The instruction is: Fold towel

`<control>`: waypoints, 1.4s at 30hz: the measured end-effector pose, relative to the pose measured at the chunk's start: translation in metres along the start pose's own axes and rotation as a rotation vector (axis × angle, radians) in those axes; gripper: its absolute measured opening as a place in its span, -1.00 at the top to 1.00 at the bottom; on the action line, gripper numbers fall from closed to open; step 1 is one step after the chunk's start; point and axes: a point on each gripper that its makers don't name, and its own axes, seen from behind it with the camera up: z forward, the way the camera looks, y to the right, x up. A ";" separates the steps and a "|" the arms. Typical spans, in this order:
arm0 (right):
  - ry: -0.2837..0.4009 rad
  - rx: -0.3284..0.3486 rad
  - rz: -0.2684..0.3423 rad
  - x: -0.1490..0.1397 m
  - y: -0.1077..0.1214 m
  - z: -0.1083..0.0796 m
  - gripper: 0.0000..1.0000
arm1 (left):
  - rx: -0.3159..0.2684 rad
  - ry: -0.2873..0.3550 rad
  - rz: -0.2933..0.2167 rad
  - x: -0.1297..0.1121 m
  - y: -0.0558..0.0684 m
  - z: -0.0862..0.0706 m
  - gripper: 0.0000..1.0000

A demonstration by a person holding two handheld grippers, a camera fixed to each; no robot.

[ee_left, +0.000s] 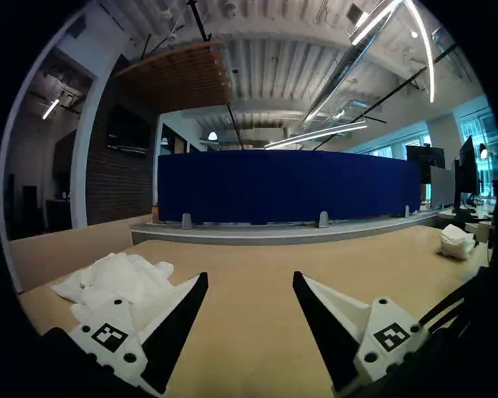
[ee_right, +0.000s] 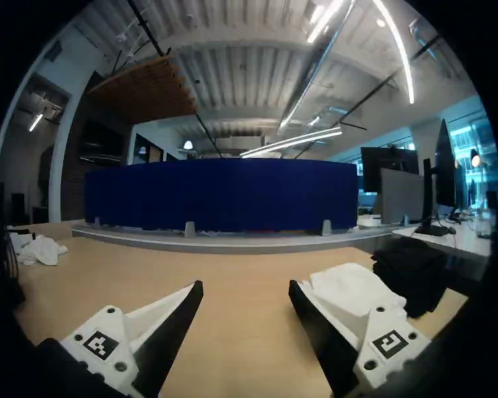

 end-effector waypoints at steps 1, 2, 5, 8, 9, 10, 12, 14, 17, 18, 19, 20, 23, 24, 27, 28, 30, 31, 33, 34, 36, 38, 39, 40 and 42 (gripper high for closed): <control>0.000 0.000 0.000 0.000 0.000 0.000 -1.00 | 0.000 0.000 0.000 0.000 0.000 0.000 -0.90; 0.000 0.000 0.000 0.000 0.000 0.000 -1.00 | 0.000 0.000 0.000 0.000 0.000 0.000 -0.90; 0.000 0.000 0.000 0.000 0.000 -0.001 -1.00 | 0.000 0.000 -0.001 0.000 0.001 0.000 -0.90; 0.000 0.000 0.000 0.000 0.000 -0.001 -1.00 | 0.000 0.000 0.000 0.000 0.001 0.000 -0.90; 0.000 0.000 0.000 0.000 0.000 -0.002 -1.00 | 0.000 0.000 0.000 0.000 0.000 0.000 -0.89; 0.000 0.000 0.000 0.000 -0.001 -0.002 -1.00 | 0.000 0.000 0.000 0.000 0.001 0.000 -0.89; 0.000 0.000 0.000 0.000 -0.001 -0.003 -1.00 | 0.000 0.000 -0.001 0.000 0.001 0.000 -0.89; 0.000 0.000 0.000 0.000 -0.001 -0.003 -1.00 | 0.000 0.000 -0.001 0.000 0.001 0.000 -0.89; 0.000 0.001 0.000 0.000 -0.001 -0.004 -1.00 | 0.000 0.000 -0.001 0.000 0.000 -0.001 -0.89; 0.000 0.001 0.000 0.000 -0.001 -0.004 -1.00 | 0.000 0.000 0.000 0.000 0.000 -0.001 -0.89; 0.000 0.001 0.000 0.000 -0.001 -0.004 -1.00 | 0.000 0.000 0.000 0.000 0.000 -0.001 -0.89; 0.000 0.001 0.000 0.000 -0.001 -0.004 -1.00 | 0.000 0.000 0.000 0.000 0.000 -0.001 -0.89; 0.000 0.001 0.000 0.000 -0.001 -0.004 -1.00 | 0.000 0.000 -0.001 0.000 0.000 -0.001 -0.89; 0.000 0.001 0.000 0.000 -0.001 -0.004 -1.00 | 0.000 0.000 -0.001 0.000 0.000 -0.001 -0.89; 0.000 0.001 0.000 0.000 -0.001 -0.004 -1.00 | 0.000 0.000 0.000 0.000 0.000 -0.001 -0.89; 0.000 0.001 0.000 0.000 -0.001 -0.005 -1.00 | 0.000 0.000 -0.001 0.000 0.000 -0.001 -0.89; 0.000 0.001 0.000 0.000 -0.001 -0.005 -1.00 | 0.000 0.000 -0.001 0.000 0.000 -0.001 -0.89; 0.000 0.001 0.000 0.000 -0.001 -0.005 -1.00 | 0.000 0.000 -0.001 0.000 -0.001 -0.001 -0.89; 0.000 0.001 0.000 0.000 -0.001 -0.005 -1.00 | 0.000 -0.001 -0.001 0.000 -0.001 -0.001 -0.89; 0.000 0.001 0.000 0.000 -0.001 -0.005 -1.00 | 0.000 0.000 -0.002 0.000 -0.001 -0.001 -0.90; 0.000 0.001 0.000 0.000 -0.001 -0.005 -1.00 | 0.000 0.000 -0.002 0.000 -0.001 0.000 -0.90; 0.000 0.001 0.000 0.000 -0.001 -0.005 -1.00 | 0.000 0.000 -0.002 0.000 -0.001 0.000 -0.90; 0.000 0.001 0.000 0.000 -0.001 -0.005 -1.00 | 0.000 0.000 -0.002 0.000 -0.001 0.000 -0.90; 0.000 0.001 0.000 0.000 -0.001 -0.005 -1.00 | 0.000 0.000 -0.002 0.000 -0.001 0.000 -0.90; 0.000 0.001 0.000 0.000 -0.001 -0.006 -1.00 | 0.000 0.000 -0.002 0.000 -0.001 0.000 -0.90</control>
